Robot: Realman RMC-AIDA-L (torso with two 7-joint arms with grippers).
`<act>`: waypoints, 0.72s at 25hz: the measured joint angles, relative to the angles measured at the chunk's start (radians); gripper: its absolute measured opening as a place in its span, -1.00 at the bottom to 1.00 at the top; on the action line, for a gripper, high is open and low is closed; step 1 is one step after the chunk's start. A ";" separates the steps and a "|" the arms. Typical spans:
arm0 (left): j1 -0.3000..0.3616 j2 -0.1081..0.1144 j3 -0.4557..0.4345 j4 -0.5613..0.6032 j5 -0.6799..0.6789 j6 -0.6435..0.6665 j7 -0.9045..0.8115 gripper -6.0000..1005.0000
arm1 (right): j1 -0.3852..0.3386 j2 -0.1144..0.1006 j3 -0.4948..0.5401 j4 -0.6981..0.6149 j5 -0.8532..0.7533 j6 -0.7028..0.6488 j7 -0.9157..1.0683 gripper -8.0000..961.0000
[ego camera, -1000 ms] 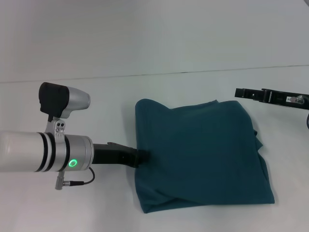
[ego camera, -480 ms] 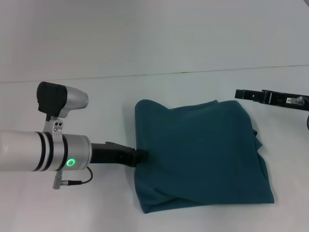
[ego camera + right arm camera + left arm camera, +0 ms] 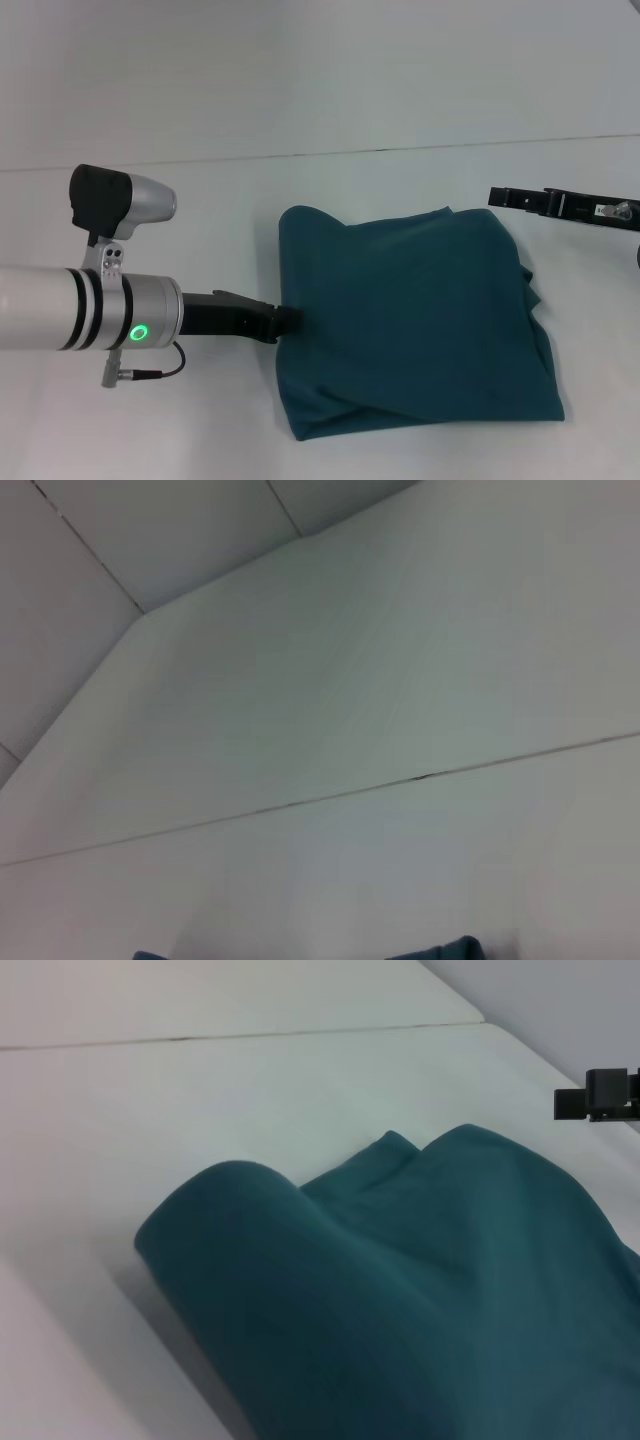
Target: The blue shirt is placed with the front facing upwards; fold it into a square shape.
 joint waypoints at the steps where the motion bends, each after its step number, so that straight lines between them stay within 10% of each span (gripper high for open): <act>1: 0.000 0.001 0.000 0.002 0.000 0.001 -0.001 -0.92 | 0.000 -0.001 0.000 0.000 0.000 0.000 0.000 0.72; 18: 0.003 0.008 -0.027 0.038 0.025 0.026 -0.038 -0.90 | -0.001 -0.005 0.002 0.000 0.004 0.002 0.000 0.72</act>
